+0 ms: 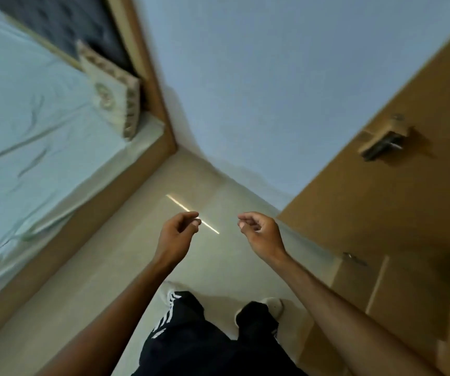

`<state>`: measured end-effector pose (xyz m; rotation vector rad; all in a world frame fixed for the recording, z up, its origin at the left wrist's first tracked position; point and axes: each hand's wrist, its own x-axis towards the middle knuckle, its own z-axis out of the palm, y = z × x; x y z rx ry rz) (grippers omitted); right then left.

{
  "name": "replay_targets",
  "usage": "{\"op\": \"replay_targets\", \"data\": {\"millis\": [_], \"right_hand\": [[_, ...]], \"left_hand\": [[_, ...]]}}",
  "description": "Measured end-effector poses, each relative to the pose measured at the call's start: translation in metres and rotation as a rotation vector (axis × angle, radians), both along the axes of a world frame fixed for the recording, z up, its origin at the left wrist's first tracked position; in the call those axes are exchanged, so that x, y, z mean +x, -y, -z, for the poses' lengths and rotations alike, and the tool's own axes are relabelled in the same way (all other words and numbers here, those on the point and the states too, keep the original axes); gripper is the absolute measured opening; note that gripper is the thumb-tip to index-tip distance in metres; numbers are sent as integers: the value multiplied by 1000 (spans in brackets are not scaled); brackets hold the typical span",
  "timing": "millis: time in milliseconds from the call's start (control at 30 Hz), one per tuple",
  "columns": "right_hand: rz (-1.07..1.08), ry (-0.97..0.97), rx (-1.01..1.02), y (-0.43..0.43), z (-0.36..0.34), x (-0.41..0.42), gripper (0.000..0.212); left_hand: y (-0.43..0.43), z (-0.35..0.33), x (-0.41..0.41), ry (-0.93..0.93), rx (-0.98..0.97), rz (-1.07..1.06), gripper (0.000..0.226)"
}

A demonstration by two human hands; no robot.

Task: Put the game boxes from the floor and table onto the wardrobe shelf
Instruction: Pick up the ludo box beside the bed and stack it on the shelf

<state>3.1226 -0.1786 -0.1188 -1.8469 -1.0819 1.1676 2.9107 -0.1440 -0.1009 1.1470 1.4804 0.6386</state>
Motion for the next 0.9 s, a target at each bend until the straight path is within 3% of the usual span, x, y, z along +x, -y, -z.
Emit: {"op": "replay_targets", "data": {"millis": [267, 333, 633, 900], "right_hand": [[-395, -53, -15, -64, 2, -248, 16], [-555, -58, -14, -71, -1, -326, 16], [-1185, -20, 15, -65, -7, -602, 17], [-1596, 33, 81, -20, -10, -843, 21]], "left_hand": [[21, 6, -244, -7, -9, -397, 22], [45, 4, -313, -21, 16, -578, 21], [152, 0, -503, 3, 37, -1211, 23], [228, 2, -675, 25, 31, -1535, 20]]}}
